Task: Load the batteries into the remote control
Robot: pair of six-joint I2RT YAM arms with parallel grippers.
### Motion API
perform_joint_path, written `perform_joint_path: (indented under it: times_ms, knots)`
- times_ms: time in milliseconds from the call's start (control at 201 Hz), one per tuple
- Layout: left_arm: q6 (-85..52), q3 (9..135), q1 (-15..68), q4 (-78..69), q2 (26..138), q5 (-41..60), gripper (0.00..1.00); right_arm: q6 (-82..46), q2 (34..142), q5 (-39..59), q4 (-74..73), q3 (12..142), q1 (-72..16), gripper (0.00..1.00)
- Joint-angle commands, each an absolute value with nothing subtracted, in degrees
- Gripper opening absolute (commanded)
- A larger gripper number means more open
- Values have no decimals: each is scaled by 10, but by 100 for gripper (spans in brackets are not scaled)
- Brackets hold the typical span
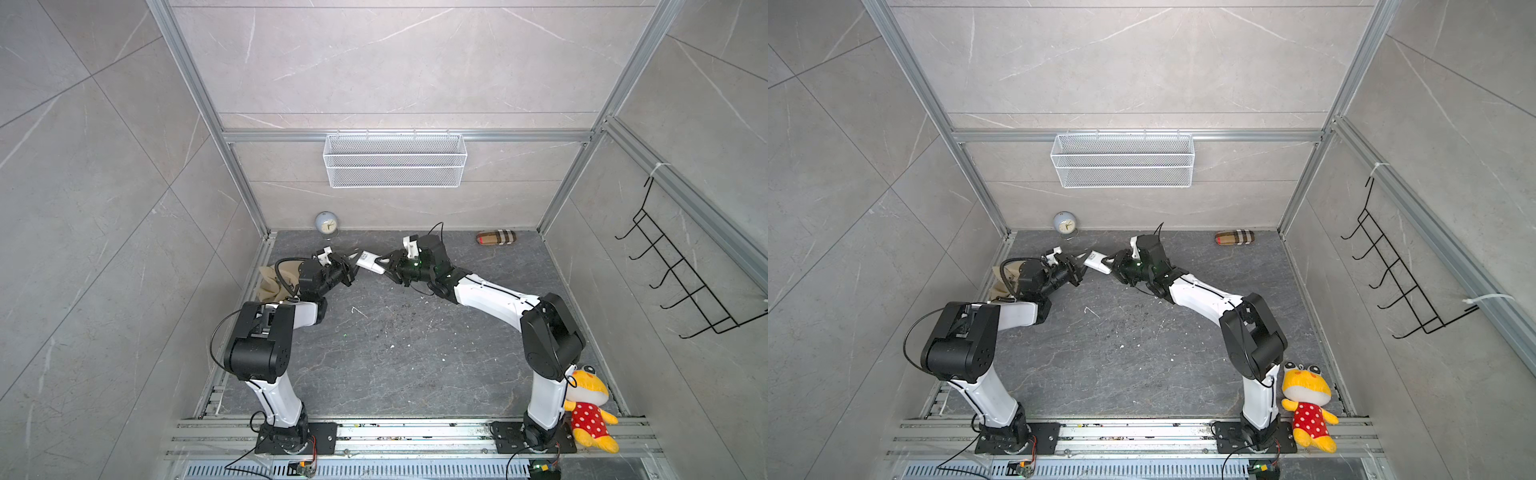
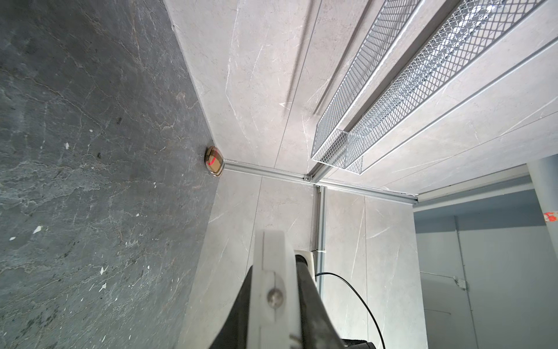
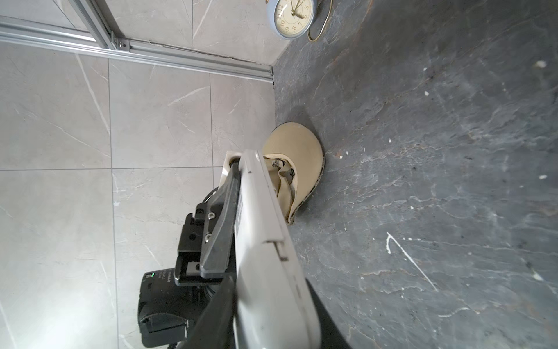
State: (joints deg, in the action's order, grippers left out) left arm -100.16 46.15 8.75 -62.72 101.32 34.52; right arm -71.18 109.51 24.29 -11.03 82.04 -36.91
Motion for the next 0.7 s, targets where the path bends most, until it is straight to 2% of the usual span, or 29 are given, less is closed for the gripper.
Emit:
perform_joint_path:
  times_ms: [0, 692]
  knots:
    - [-1010, 467, 90, -690, 1004, 334, 0, -692, 1085, 232, -51, 831, -381, 31]
    - [-1033, 456, 107, -725, 1017, 309, 0, -690, 1120, 239, -31, 882, -388, 31]
